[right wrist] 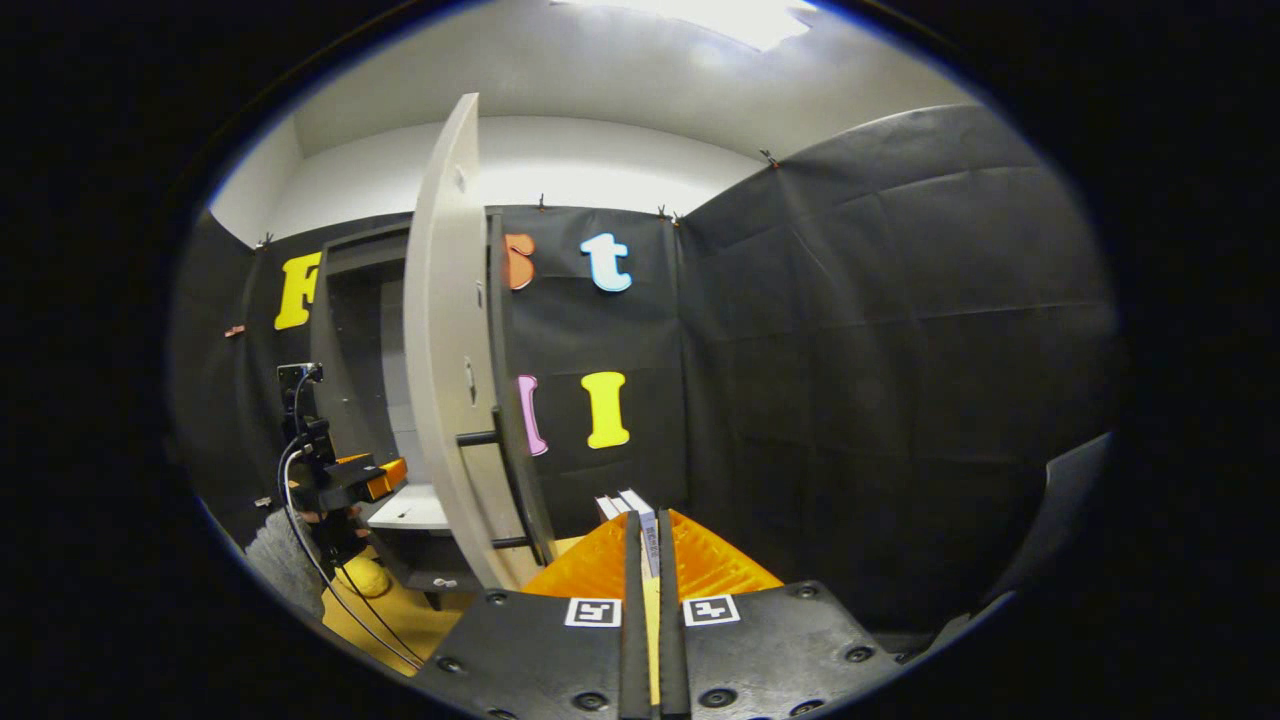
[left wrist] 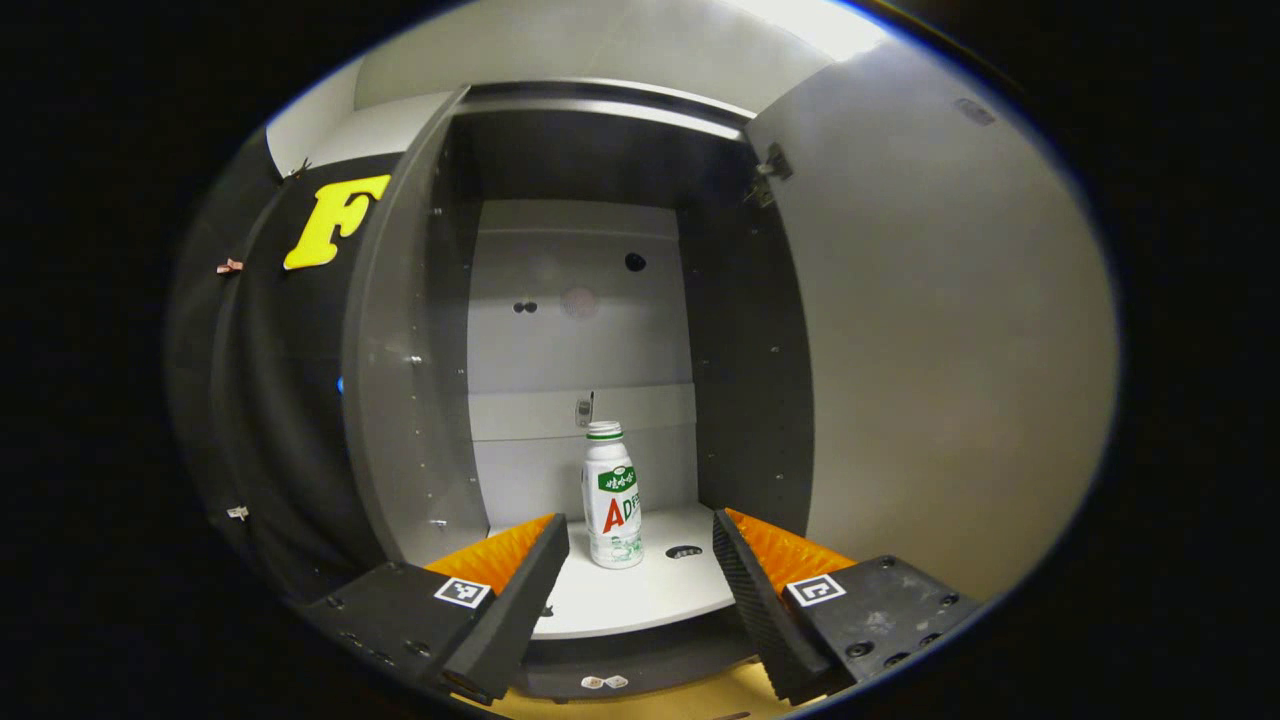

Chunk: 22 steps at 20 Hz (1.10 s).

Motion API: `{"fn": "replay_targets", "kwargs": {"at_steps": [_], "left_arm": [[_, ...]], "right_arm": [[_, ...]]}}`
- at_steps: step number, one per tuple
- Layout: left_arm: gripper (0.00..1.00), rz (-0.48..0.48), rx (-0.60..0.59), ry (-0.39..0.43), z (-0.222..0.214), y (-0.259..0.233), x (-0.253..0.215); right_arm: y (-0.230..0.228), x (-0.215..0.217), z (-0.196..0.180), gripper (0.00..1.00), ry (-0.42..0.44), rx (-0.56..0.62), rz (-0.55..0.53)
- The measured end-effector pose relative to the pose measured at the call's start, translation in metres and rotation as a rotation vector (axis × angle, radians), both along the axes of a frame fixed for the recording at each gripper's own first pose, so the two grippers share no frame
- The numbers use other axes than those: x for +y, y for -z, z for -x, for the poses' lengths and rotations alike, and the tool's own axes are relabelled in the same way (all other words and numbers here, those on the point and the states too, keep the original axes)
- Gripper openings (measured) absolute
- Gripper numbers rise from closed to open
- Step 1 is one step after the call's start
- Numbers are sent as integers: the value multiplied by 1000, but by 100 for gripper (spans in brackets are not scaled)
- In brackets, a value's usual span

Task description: Open the cabinet door with the right hand, grasp the bottle in the cabinet with the left hand and place it on the coaster, then close the cabinet door with the right hand.

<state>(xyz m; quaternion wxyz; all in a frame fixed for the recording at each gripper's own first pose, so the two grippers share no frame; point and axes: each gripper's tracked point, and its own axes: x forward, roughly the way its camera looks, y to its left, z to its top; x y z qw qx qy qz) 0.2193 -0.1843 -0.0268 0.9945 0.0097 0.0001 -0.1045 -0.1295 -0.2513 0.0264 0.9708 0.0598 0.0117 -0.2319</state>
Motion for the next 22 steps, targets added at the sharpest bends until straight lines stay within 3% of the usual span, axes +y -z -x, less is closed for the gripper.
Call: {"fn": "replay_targets", "kwargs": {"at_steps": [2, 3, 6, 7, 10, 16, 22], "left_arm": [[92, 40, 21, -6, -28, 6, -1], [91, 57, 25, -11, -41, 8, -1], [90, 70, 40, -25, -78, 18, -3], [92, 66, 41, -31, -88, 23, -3], [92, 49, 38, -61, -113, 32, 0], [92, 39, 61, -78, -149, 50, -5], [92, 67, 102, -96, -181, 66, -5]], "right_arm": [[1, -17, 0, 22, 55, 3, 10], [2, -26, 1, 12, 79, 5, 17], [0, -40, -3, 54, 134, 2, 19], [-1, -46, -6, 51, 146, 1, 21], [-3, -58, -13, 97, 181, -17, 28], [-10, -84, -15, 98, 251, -53, 36], [0, -83, -22, 98, 235, -13, 21]]}}
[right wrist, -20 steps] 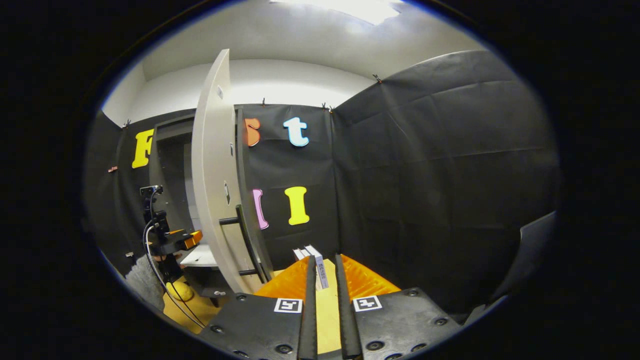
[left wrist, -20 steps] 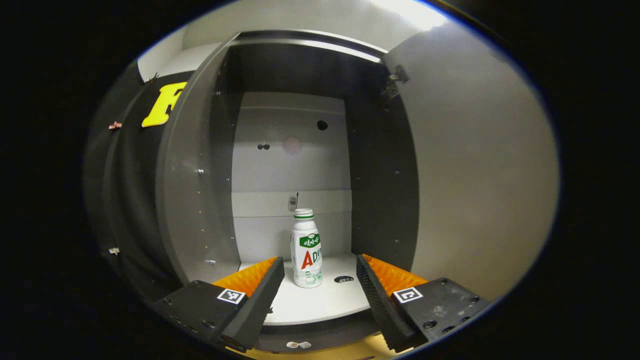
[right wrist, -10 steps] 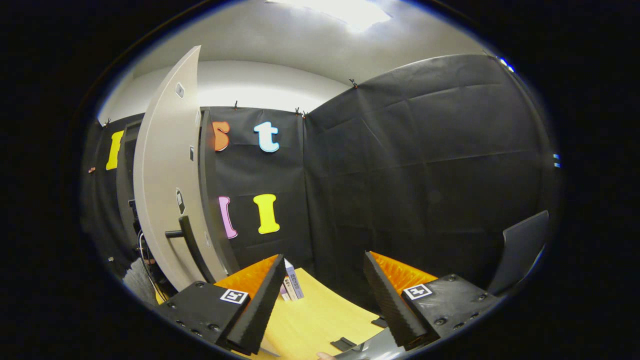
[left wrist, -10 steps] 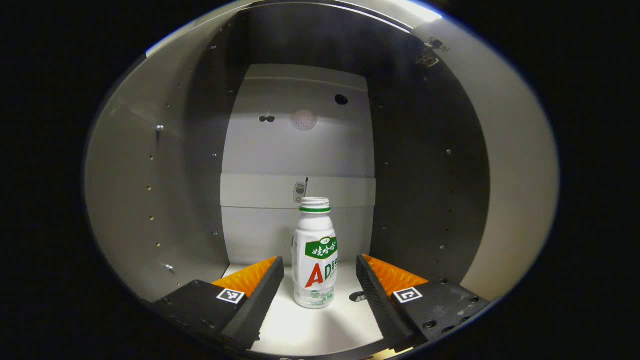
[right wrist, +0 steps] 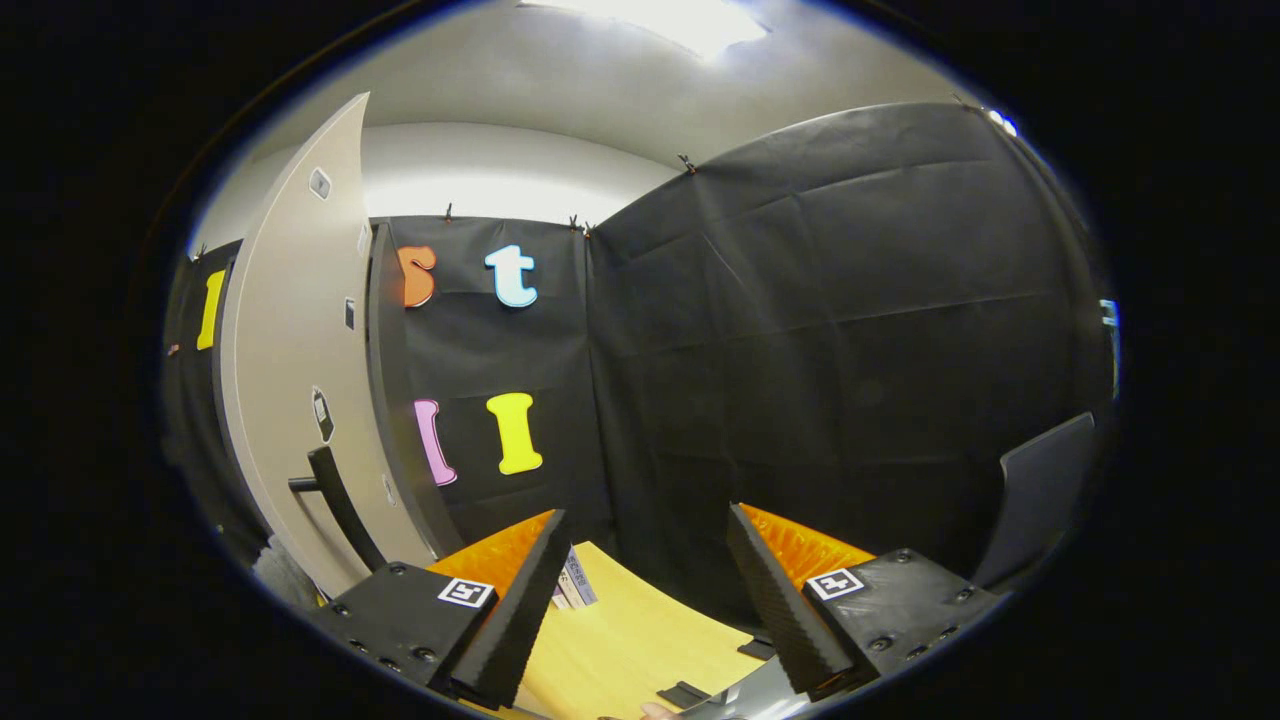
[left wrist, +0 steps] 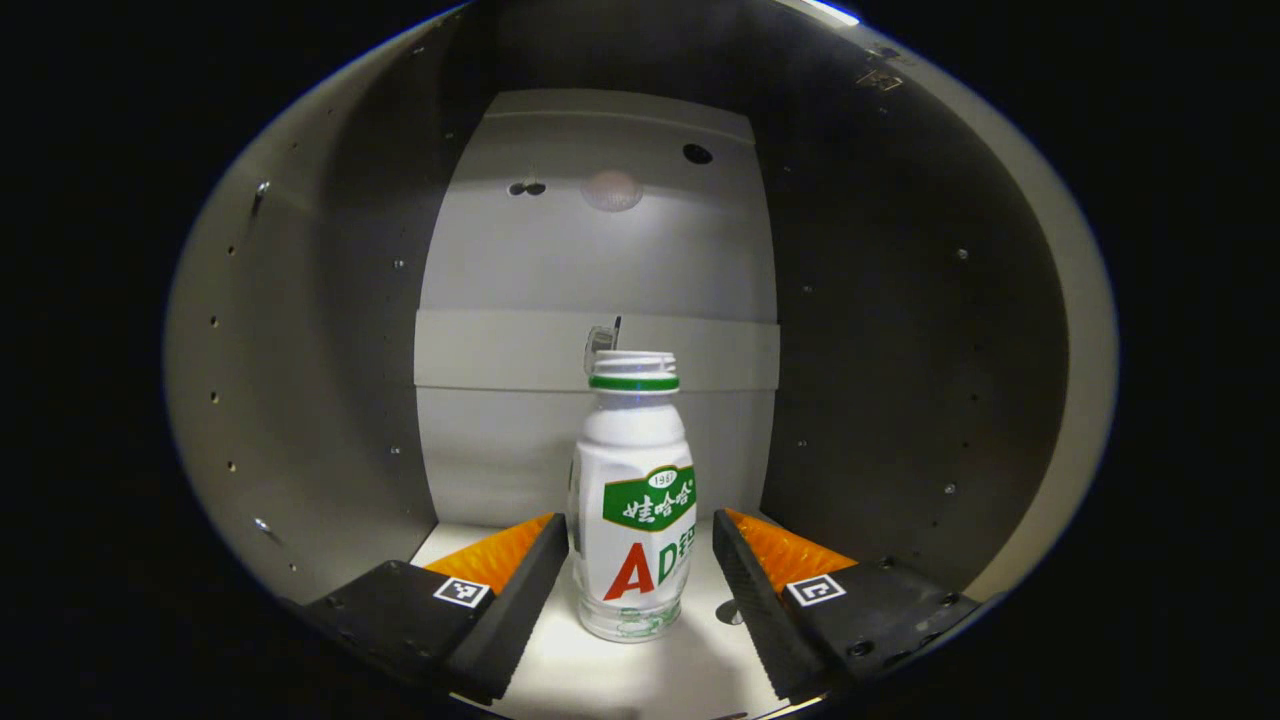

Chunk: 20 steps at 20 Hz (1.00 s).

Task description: Open the cabinet door with the right hand, grasp the bottle in the cabinet with the left hand and place it on the coaster, then close the cabinet door with the right hand.

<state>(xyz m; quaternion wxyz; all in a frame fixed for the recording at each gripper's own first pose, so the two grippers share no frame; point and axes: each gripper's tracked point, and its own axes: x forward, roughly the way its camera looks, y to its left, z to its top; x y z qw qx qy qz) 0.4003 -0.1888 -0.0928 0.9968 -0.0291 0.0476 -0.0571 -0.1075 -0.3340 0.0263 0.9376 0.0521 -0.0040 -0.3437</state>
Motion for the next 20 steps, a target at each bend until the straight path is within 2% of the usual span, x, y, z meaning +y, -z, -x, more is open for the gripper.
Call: {"fn": "replay_targets", "kwargs": {"at_steps": [6, 7, 8, 9, 12, 13, 17, 20], "left_arm": [[92, -28, -2, -2, -26, 3, 1], [87, -32, 0, 0, -26, 5, 0], [81, -37, 7, 4, -23, 5, 0], [80, -32, 9, 7, -21, 3, 1], [78, -17, 1, 53, 5, -7, -2], [78, -19, -10, 61, 10, -14, -1], [78, -45, -79, 85, 58, -47, 10], [78, -6, -96, 150, 95, -65, 14]], "right_arm": [[14, 4, -12, 100, -15, 75, 20], [17, 6, -13, 98, -19, 90, 22], [18, 8, -14, 100, -24, 102, 25], [19, 13, -15, 98, -32, 109, 30], [15, 15, -13, 100, -33, 101, 50], [17, 16, -12, 97, -31, 96, 40], [5, 27, -3, 98, -30, 53, 38], [-5, 41, 5, 98, -42, 28, 59]]}}
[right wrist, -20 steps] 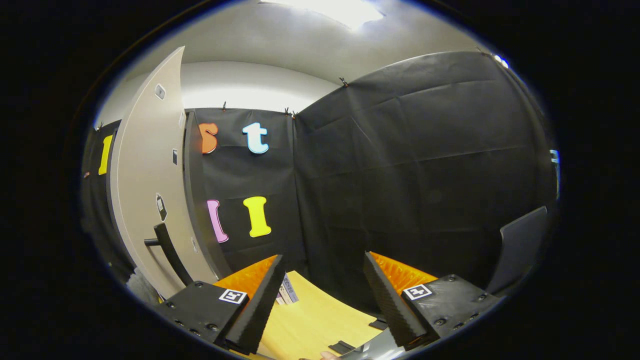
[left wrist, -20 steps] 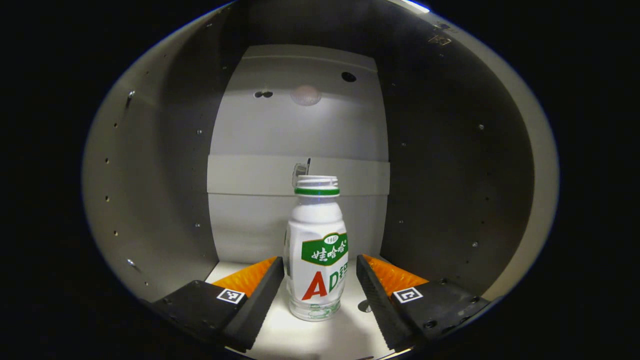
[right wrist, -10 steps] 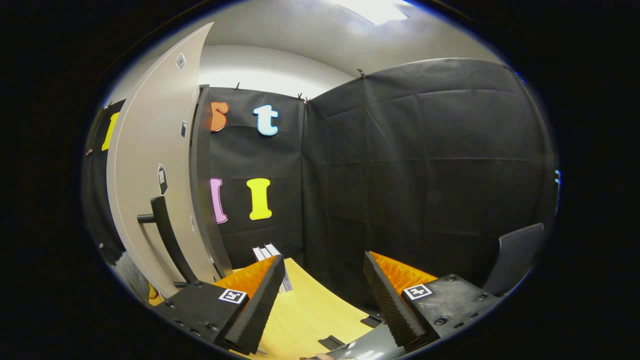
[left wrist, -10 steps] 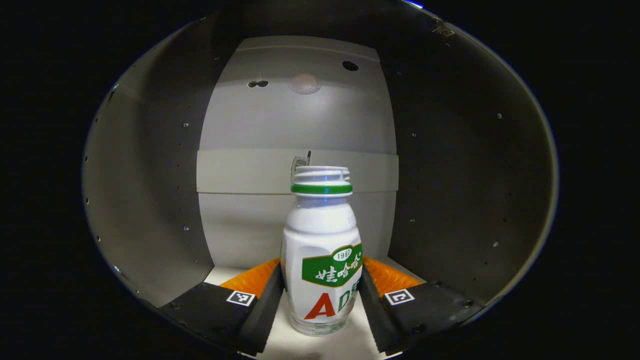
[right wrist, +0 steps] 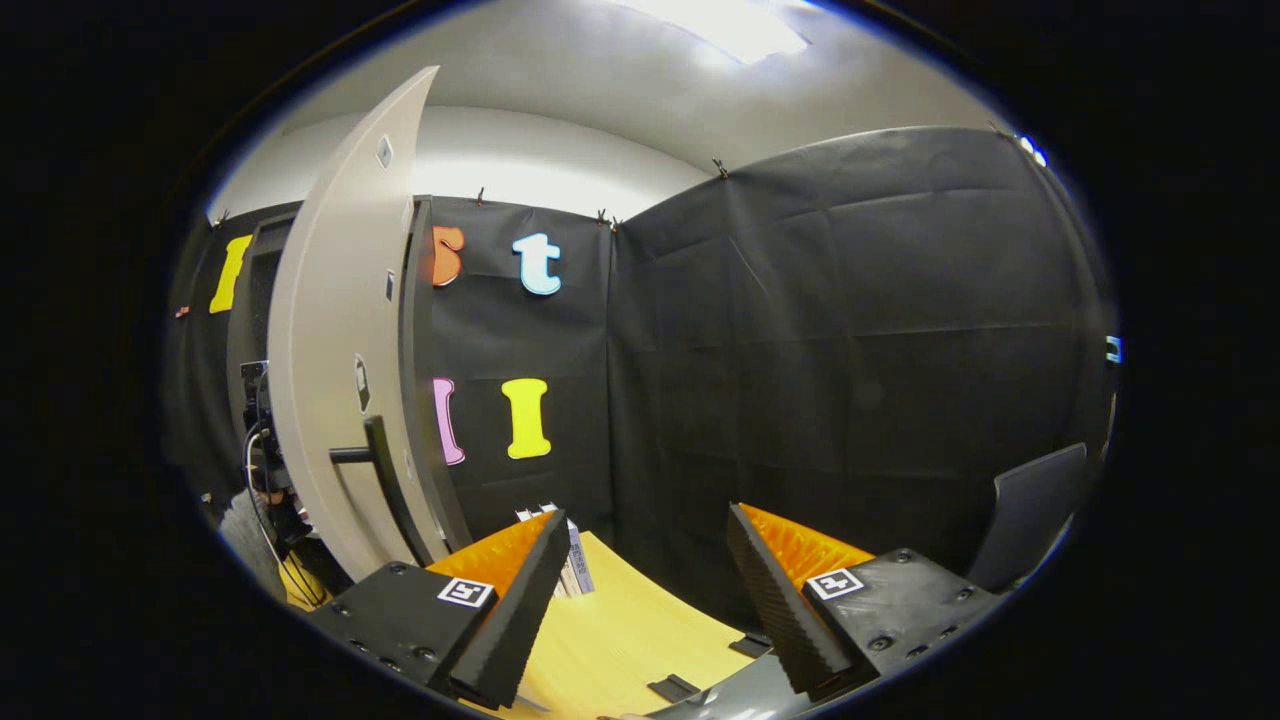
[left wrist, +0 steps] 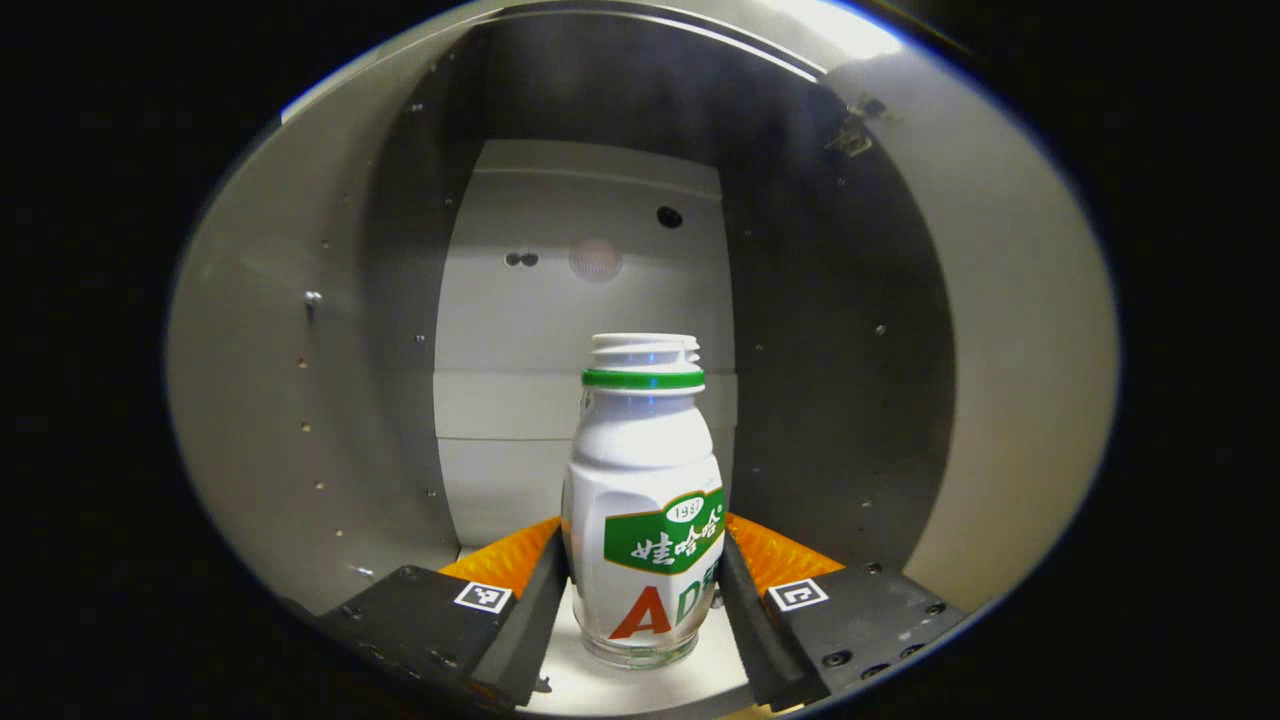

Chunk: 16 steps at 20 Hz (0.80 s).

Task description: Open the cabinet door with the right hand, grasp the bottle in the cabinet with the left hand and place it on the coaster, then close the cabinet door with the right hand.

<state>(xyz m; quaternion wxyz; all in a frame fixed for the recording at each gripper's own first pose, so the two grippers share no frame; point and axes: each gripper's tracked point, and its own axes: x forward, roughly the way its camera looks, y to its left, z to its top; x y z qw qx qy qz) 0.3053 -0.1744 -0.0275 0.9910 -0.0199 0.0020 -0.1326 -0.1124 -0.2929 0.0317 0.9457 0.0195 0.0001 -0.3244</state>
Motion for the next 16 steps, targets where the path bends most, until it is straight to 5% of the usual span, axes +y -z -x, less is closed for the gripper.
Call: {"fn": "replay_targets", "kwargs": {"at_steps": [8, 16], "left_arm": [[79, 36, -5, 64, 109, -21, 47], [80, -11, 1, 51, 199, 14, 104]], "right_arm": [[-29, 66, 9, 98, -153, -62, 18], [-33, 158, -11, 98, -349, -30, 100]]}}
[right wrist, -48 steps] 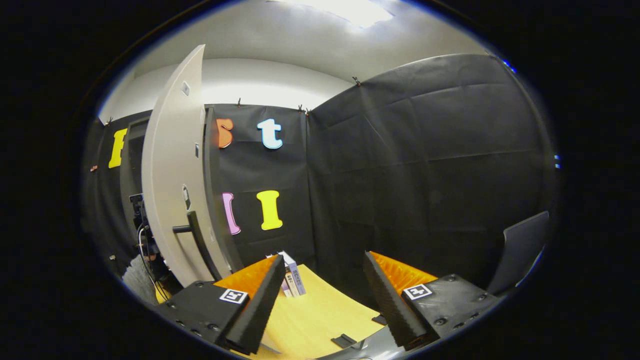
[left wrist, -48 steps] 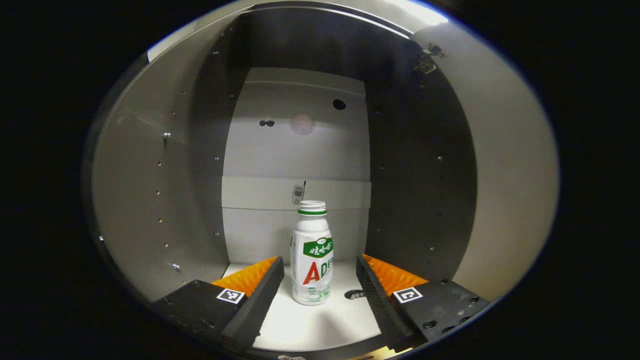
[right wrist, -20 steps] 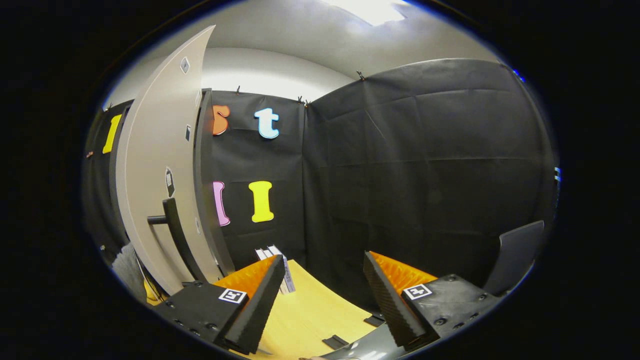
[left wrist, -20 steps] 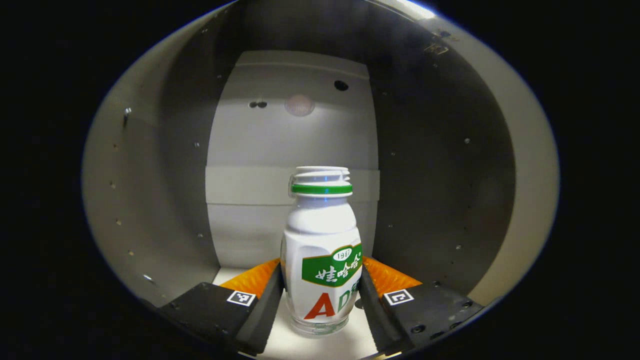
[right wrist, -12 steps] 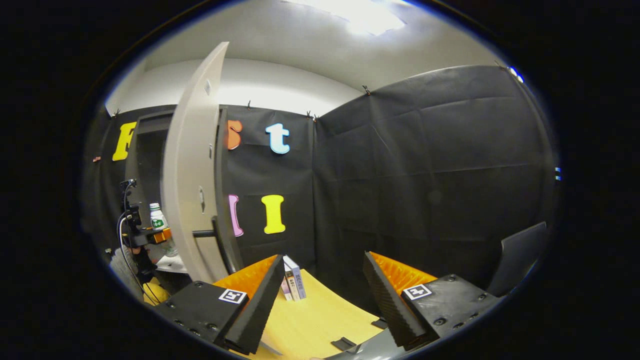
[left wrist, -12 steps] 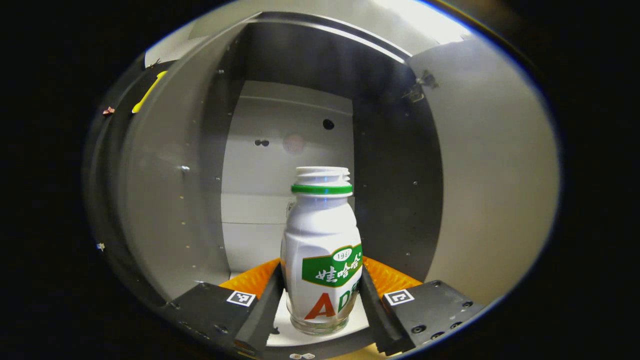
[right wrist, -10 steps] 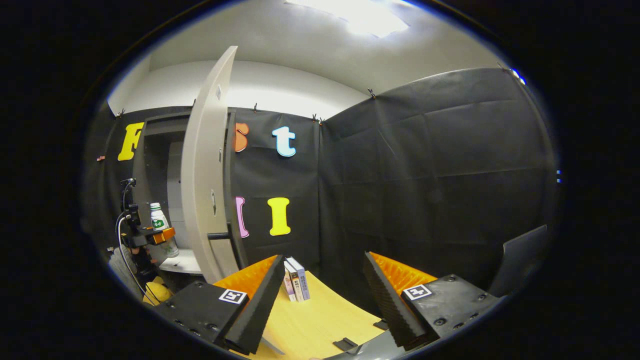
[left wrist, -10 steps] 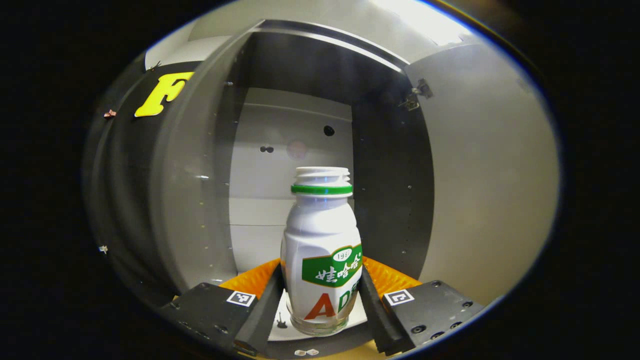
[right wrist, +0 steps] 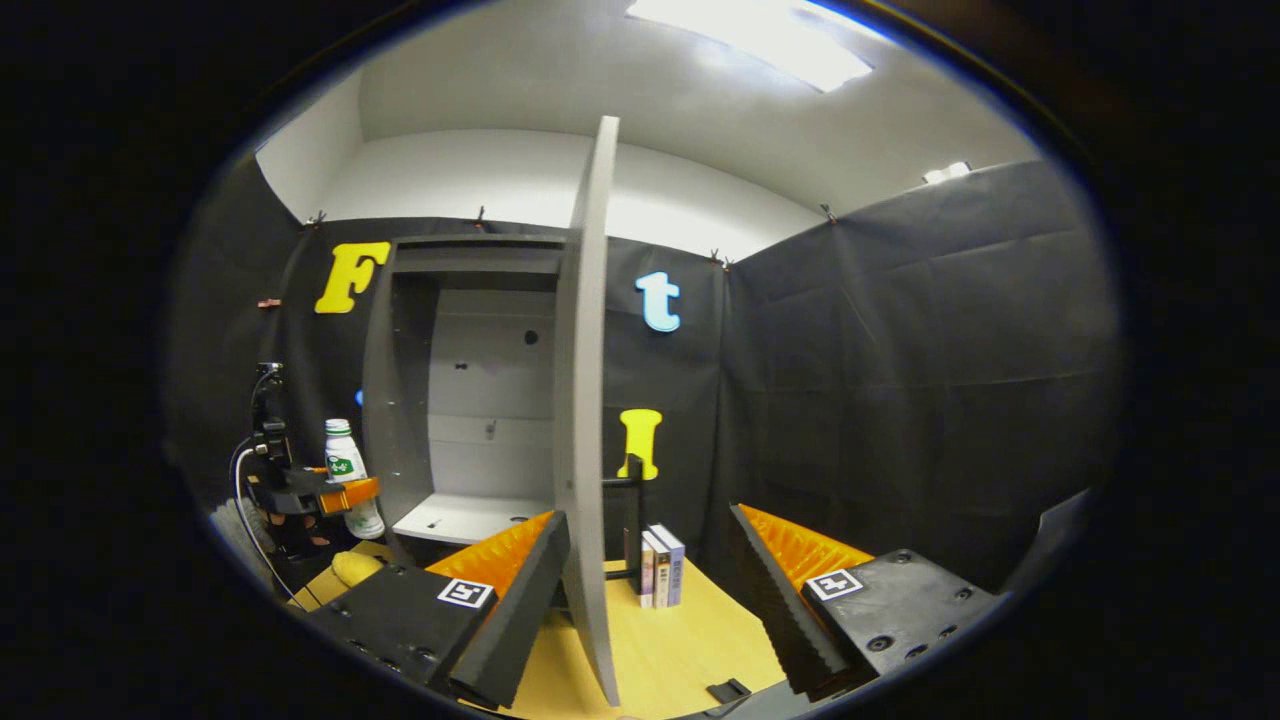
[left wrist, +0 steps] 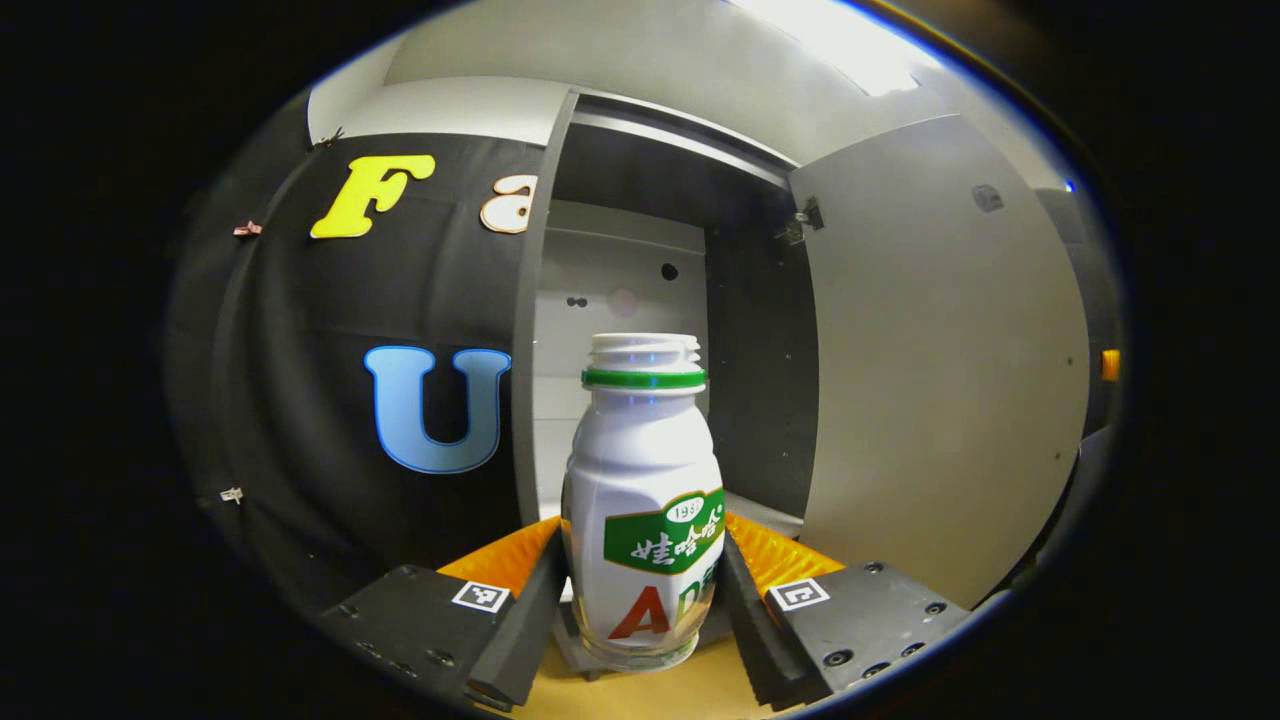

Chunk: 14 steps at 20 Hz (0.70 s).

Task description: Open the cabinet door with the right hand, grasp the bottle in the cabinet with the left hand and place it on the coaster, then close the cabinet door with the right hand.

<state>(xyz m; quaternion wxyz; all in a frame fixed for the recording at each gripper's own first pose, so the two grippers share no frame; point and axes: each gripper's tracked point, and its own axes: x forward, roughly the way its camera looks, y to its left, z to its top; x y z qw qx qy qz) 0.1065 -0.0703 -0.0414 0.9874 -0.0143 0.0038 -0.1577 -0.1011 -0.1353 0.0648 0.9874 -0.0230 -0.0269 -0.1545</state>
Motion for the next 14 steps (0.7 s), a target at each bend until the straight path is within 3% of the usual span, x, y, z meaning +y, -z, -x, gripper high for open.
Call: {"fn": "replay_targets", "kwargs": {"at_steps": [7, 14], "left_arm": [[80, -39, 41, 42, 66, 75, 22], [79, -25, 55, 57, 112, 158, 37]], "right_arm": [[12, 76, -34, 94, -142, 45, 48], [65, 121, -86, 97, -236, 73, 48]]}}
